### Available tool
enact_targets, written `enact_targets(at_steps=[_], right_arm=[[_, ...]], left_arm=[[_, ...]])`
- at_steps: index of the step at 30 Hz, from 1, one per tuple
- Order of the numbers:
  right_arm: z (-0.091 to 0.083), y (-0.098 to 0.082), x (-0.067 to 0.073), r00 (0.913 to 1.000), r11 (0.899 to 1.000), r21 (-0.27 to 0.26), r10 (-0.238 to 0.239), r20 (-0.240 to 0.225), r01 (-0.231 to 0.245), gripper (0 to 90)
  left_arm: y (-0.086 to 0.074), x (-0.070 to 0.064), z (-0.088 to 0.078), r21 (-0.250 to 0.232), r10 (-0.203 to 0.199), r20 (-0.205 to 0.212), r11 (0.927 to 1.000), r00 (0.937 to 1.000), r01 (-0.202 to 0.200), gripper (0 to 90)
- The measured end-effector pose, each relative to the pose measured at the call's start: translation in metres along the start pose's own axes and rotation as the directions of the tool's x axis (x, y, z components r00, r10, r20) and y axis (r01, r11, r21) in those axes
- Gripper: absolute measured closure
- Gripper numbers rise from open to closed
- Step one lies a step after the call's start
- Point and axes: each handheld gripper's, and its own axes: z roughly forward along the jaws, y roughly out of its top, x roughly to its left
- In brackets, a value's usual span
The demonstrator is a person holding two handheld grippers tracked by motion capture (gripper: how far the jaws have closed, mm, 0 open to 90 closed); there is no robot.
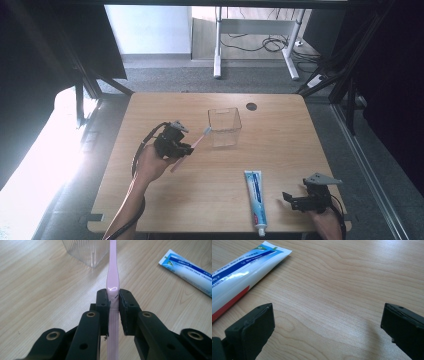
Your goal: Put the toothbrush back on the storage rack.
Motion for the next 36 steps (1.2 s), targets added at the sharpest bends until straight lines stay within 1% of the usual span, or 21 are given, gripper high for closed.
enact_targets(at_steps=[9, 10, 11, 12, 19, 21, 25, 28, 31, 36], right_arm=[[0.0, 0.0, 0.0, 1.0, 1.0, 0.0, 0.001, -0.003, -0.001, 0.0], [0.0, 0.0, 0.0, 1.0, 1.0, 0.0, 0.0, -0.003, 0.0, 0.0], [0.0, 0.0, 0.0, 1.0, 1.0, 0.0, 0.0, -0.004, 0.0, 0.0], [0.0, 0.0, 0.0, 1.0, 1.0, 0.0, 0.0, -0.004, 0.0, 0.0], [0.0, 0.0, 0.0, 1.0, 1.0, -0.003, 0.0, -0.004, 0.0, 0.0], [0.0, 0.0, 0.0, 1.0, 1.0, -0.002, 0.0, -0.005, 0.0, 0.0], [0.0, 0.0, 0.0, 1.0, 1.0, -0.002, -0.002, -0.005, 0.002, 0.0], [0.0, 0.0, 0.0, 1.0, 1.0, -0.001, -0.001, -0.005, 0.001, 0.0], [0.0, 0.0, 0.0, 1.0, 1.0, -0.003, -0.001, -0.006, 0.001, 0.0], [0.0, 0.0, 0.0, 1.0, 1.0, -0.003, -0.002, -0.007, 0.002, 0.0]], left_arm=[[0.012, 0.002, -0.001, -0.053, 0.003, -0.02, 0.9986, 0.9998, -0.004, 79.1], [0.013, 0.003, -0.001, -0.053, 0.009, -0.02, 0.9985, 0.9998, -0.01, 79.0], [0.015, 0.002, -0.002, -0.064, 0.001, -0.023, 0.998, 0.9997, -0.003, 79.0], [0.016, 0.002, -0.002, -0.068, 0.002, -0.023, 0.9977, 0.9997, -0.004, 79.1], [0.027, 0.002, -0.002, -0.094, 0.015, -0.042, 0.9954, 0.999, -0.019, 79.1], [0.03, 0.002, -0.003, -0.106, 0.02, -0.051, 0.9941, 0.9985, -0.025, 79.1], [0.036, 0.003, -0.002, -0.133, 0.016, -0.055, 0.9908, 0.9984, -0.023, 79.1], [0.042, 0.004, -0.001, -0.145, 0.025, -0.058, 0.9889, 0.998, -0.033, 79.0], [0.047, 0.003, 0.0, -0.16, 0.019, -0.066, 0.9868, 0.9977, -0.029, 79.1], [0.056, 0.002, 0.004, -0.173, 0.035, -0.078, 0.9837, 0.9964, -0.048, 79.1]])
